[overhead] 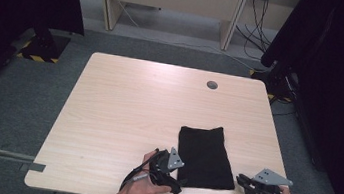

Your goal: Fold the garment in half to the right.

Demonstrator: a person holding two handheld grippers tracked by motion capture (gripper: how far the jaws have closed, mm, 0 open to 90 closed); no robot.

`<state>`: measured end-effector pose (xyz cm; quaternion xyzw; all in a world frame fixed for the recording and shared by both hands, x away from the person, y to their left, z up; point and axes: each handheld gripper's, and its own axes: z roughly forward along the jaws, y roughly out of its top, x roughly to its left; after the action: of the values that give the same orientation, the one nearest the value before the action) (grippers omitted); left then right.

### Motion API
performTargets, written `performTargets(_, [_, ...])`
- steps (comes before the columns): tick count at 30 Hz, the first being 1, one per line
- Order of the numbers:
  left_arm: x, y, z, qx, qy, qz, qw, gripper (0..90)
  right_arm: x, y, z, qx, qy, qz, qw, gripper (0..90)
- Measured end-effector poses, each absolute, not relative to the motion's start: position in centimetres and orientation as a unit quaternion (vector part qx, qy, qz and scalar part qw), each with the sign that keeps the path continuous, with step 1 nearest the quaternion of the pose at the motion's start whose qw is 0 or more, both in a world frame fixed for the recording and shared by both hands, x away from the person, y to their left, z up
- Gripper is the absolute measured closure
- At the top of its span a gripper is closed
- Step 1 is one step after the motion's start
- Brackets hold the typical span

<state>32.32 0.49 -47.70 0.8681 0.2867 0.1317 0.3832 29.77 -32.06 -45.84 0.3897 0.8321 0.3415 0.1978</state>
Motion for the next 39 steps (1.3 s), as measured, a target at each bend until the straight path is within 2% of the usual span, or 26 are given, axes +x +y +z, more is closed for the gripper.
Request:
performTargets(4, [32.2, 0.5, -47.8, 0.870, 0.282, 0.127, 0.385, 6.2, 31.2, -31.8, -44.2, 0.396, 0.809, 0.378, 0.215, 64.8])
performTargets(11, [31.8, 1.9, -47.9, 0.859, 0.288, 0.112, 0.408, 5.4, 34.5, -27.2, -44.3, 0.372, 0.816, 0.404, 0.180, 42.3])
performTargets(14, [31.9, 2.7, -48.0, 0.857, 0.288, 0.102, 0.415, 3.8, 35.4, -25.9, -44.6, 0.363, 0.821, 0.406, 0.170, 36.9])
performTargets(30, [32.4, 6.9, -48.3, 0.861, 0.305, 0.125, 0.387, 2.5, 36.3, -23.4, -45.6, 0.358, 0.835, 0.389, 0.150, 26.2])
performTargets(39, [32.2, 8.7, -48.5, 0.863, 0.316, 0.128, 0.373, 0.2, 36.5, -22.7, -47.2, 0.361, 0.842, 0.371, 0.152, 24.6])
